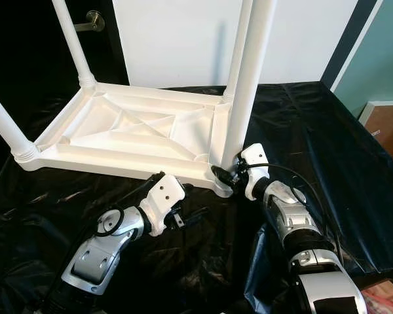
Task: Building children table
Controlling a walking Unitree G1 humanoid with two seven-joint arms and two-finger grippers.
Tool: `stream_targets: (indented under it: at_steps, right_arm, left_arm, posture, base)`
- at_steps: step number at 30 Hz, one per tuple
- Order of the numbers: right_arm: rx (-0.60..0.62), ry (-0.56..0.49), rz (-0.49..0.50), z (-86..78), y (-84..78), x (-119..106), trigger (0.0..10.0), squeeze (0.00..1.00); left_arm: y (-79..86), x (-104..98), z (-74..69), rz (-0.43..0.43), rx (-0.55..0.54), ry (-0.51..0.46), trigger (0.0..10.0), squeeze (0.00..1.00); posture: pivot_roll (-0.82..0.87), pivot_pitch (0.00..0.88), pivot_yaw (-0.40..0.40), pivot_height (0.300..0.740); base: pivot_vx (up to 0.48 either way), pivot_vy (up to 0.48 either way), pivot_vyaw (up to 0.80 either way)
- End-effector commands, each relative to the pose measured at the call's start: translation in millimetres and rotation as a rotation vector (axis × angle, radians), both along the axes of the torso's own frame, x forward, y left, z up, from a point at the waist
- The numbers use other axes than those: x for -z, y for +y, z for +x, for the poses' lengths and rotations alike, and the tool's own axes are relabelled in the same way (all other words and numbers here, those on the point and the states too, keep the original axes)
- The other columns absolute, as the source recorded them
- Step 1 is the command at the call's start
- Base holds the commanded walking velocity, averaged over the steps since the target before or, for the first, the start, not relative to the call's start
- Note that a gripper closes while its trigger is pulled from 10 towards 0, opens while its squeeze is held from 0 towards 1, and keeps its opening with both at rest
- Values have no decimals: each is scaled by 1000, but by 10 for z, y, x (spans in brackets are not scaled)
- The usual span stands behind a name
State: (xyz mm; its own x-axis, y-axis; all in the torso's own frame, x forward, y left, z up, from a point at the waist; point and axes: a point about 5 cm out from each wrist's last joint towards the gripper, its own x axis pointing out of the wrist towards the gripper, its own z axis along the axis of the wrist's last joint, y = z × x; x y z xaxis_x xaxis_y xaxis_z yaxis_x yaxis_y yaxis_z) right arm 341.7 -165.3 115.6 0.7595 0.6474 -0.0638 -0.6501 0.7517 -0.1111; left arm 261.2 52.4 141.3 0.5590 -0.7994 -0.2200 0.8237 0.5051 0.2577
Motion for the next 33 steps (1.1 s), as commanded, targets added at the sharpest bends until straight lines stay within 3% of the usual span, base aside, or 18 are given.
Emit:
stream_targets:
  at_steps: [1,3,4,9,11,14,15,16,21,22,24,29,33]
  right_arm:
    - [-32,54,-14,-39,36,119,0,0]
    - [-25,55,-11,-41,31,126,0,0]
    - [-13,56,-3,-43,32,130,10000,0]
    - [37,58,11,-50,53,141,10000,0]
    - [122,64,-4,-59,76,174,10000,0]
    - [287,96,59,-92,165,211,10000,0]
    - [287,96,59,-92,165,211,10000,0]
    - [415,112,85,-122,235,240,10000,0]
    - [568,114,107,-154,299,259,10000,0]
    - [735,128,157,-192,382,269,10000,0]
    - [801,145,185,-220,460,276,10000,0]
    - [748,139,199,-225,594,205,10000,0]
    - [758,136,198,-239,597,177,10000,0]
  left_arm:
    - [25,-27,26,-3,-84,-39,10000,0]
    - [23,-28,26,-4,-85,-39,10000,0]
    - [21,-29,27,-4,-85,-39,10000,0]
    - [24,-32,32,-5,-85,-39,10000,0]
    - [16,-26,27,-5,-81,-38,10000,0]
    - [-2,-22,23,-6,-68,-34,10000,0]
    - [-2,-22,23,-6,-68,-34,10000,0]
    - [-17,-21,27,-4,-58,-34,10000,0]
    - [-35,-31,35,-7,-48,-34,10000,0]
    - [-48,-33,38,-5,-39,-35,10000,0]
    - [-54,-32,39,-4,-34,-35,10000,0]
    - [-61,-34,38,-5,-27,-33,10000,0]
    - [-72,-30,29,-5,-21,-32,10000,0]
  posture:
    - [66,0,-62,740]
    - [64,0,-62,740]
    - [63,0,-63,740]
    - [59,0,-61,740]
    - [49,0,-57,740]
    - [34,0,-48,740]
    - [34,0,-48,740]
    - [25,0,-42,740]
    - [19,0,-37,740]
    - [11,0,-29,740]
    - [11,0,-29,740]
    - [1,0,-24,740]
    - [3,0,-23,740]
  base:
    - [0,0,0]
    - [0,0,0]
    - [0,0,0]
    - [0,0,0]
    - [0,0,0]
    - [0,0,0]
    - [0,0,0]
    - [0,0,0]
    - [0,0,0]
    - [0,0,0]
    - [0,0,0]
    - [0,0,0]
    - [0,0,0]
